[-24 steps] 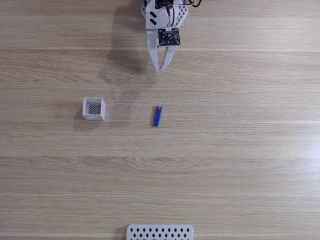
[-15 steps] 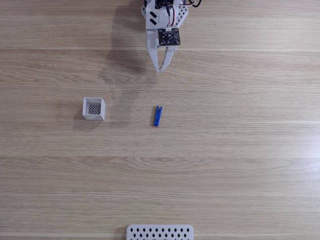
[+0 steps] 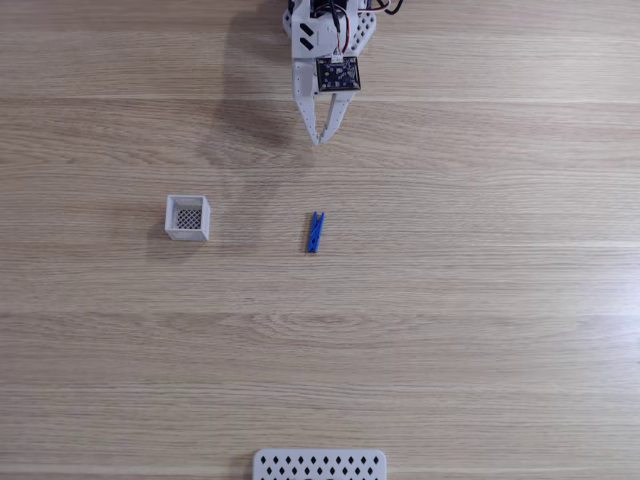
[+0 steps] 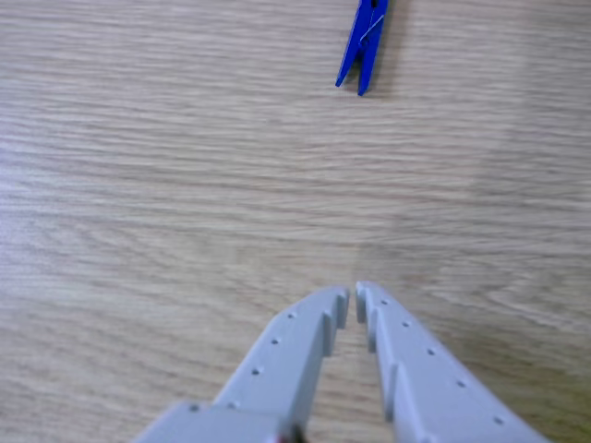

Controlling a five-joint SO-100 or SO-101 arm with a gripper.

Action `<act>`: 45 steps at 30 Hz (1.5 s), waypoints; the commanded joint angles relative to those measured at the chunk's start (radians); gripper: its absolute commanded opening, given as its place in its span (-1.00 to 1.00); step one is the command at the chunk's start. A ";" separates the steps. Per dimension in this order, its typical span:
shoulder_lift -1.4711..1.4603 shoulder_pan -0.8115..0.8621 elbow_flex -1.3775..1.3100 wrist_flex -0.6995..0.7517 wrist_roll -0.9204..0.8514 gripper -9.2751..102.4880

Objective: Grasp a peg and put it in the crate.

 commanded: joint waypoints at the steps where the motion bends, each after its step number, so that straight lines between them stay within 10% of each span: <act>1: -0.084 -0.006 -0.018 -0.009 -0.009 -0.83; 16: -1.138 -0.026 -0.913 -0.003 0.014 -0.83; 25: -1.781 -0.018 -1.514 0.012 0.370 -0.65; 45: -1.990 0.029 -1.566 -0.009 0.393 -0.54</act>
